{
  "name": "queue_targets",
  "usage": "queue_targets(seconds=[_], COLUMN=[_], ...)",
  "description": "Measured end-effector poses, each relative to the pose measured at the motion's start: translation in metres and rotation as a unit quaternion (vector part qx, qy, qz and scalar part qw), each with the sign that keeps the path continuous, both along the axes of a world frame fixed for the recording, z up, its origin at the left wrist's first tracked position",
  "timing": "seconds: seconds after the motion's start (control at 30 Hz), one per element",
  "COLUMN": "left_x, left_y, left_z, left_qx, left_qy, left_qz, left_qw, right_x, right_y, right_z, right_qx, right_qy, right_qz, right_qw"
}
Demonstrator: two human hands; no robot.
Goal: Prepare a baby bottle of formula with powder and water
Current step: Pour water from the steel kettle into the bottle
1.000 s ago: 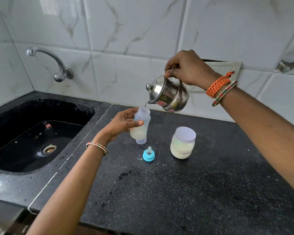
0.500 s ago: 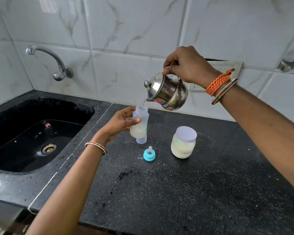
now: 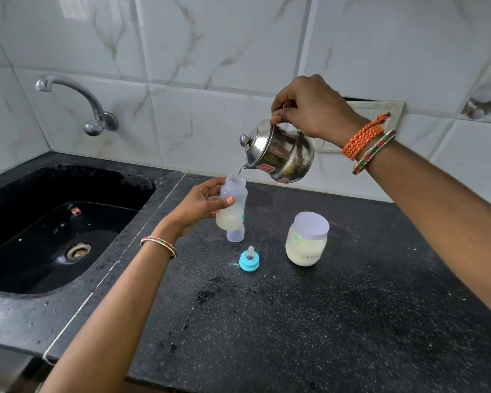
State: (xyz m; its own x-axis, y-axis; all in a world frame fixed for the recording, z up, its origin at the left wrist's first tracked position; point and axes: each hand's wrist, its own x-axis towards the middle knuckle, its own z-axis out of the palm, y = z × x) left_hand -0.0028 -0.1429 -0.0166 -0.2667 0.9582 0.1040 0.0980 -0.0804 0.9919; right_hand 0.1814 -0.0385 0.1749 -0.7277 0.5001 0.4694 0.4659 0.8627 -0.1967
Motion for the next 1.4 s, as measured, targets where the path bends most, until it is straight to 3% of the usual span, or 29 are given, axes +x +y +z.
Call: queue_targets(seconds=[0.67,1.4], left_x=[0.003,0.009], left_y=[0.002,-0.014], left_z=[-0.008,0.0], left_qx=[-0.009,0.005], left_qy=[0.014,0.013], left_qz=[-0.032,-0.005], left_qw=[0.999,1.0], right_x=[-0.005,-0.007], right_y=[-0.004,-0.009], right_z=[-0.012,-0.015], right_qx=[0.034,0.029], right_qy=[-0.045,-0.021], right_qz=[0.002,0.045], right_qw=[0.998,0.998])
